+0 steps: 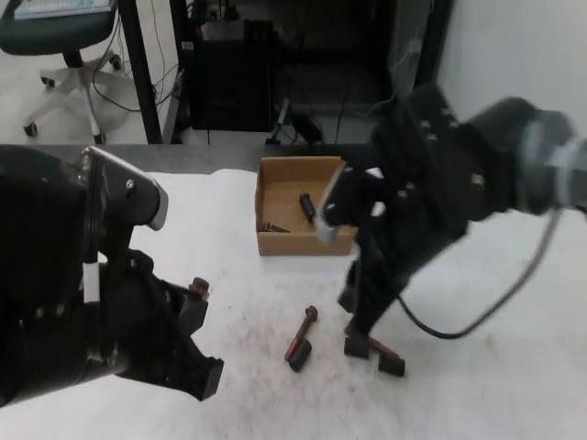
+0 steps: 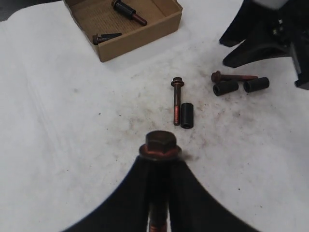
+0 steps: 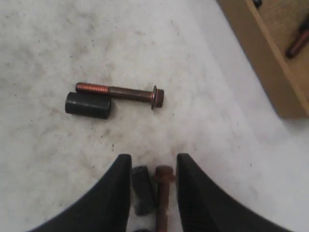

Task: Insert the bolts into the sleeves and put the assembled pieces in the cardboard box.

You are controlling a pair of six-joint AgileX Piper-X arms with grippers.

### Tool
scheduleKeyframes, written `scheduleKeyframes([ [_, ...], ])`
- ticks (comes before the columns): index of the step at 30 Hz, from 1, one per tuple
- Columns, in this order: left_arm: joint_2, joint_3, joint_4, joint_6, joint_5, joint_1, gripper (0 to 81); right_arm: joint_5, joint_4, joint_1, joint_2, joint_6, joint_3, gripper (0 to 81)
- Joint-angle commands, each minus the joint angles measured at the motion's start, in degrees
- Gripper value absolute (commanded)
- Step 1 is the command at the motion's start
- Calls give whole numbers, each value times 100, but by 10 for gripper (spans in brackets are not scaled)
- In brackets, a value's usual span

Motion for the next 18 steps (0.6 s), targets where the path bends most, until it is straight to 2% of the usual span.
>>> scheduleKeyframes([
  [1,-74,-24,-74,4,44,1,2,175,-13,123,540,-783,-459,301],
  [10,-74,-24,-49,4,44,1,2,612,241,123,855,-1720,-522,301],
  [18,-74,-24,-49,4,44,1,2,643,998,123,853,-1756,-499,301],
])
